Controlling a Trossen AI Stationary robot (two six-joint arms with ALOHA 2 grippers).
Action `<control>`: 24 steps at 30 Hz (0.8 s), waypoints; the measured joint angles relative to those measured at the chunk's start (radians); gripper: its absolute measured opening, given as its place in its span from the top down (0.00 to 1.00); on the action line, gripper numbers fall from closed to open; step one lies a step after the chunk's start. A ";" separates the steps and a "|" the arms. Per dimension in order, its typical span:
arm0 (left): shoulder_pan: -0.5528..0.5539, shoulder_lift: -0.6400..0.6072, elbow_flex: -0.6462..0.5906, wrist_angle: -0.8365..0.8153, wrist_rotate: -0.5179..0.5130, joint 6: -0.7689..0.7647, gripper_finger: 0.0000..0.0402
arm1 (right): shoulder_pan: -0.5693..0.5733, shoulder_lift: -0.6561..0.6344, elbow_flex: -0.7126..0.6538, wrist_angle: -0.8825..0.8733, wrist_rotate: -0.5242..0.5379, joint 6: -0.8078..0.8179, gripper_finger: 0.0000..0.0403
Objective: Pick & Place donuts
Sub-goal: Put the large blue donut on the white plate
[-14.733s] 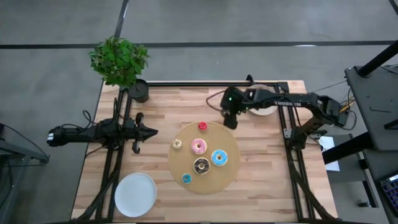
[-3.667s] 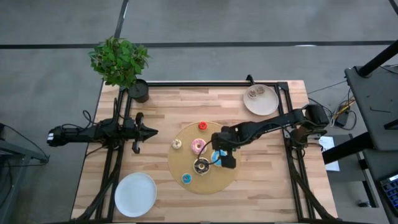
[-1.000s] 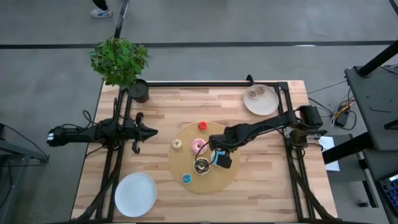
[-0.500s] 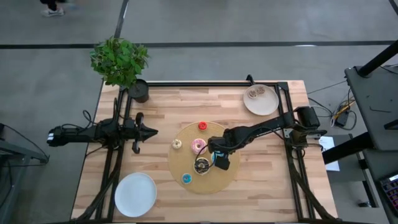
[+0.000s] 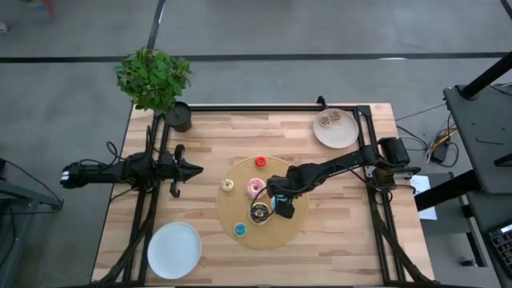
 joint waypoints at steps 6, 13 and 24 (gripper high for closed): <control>0.000 0.000 0.000 0.000 0.000 0.000 1.00 | 0.000 0.000 -0.011 0.007 0.000 0.000 0.19; 0.000 0.000 0.000 -0.001 0.000 0.000 1.00 | 0.000 0.000 -0.029 0.035 -0.001 0.001 0.19; 0.000 0.000 0.000 -0.001 0.000 0.000 1.00 | -0.007 0.000 -0.060 0.057 -0.003 0.005 0.19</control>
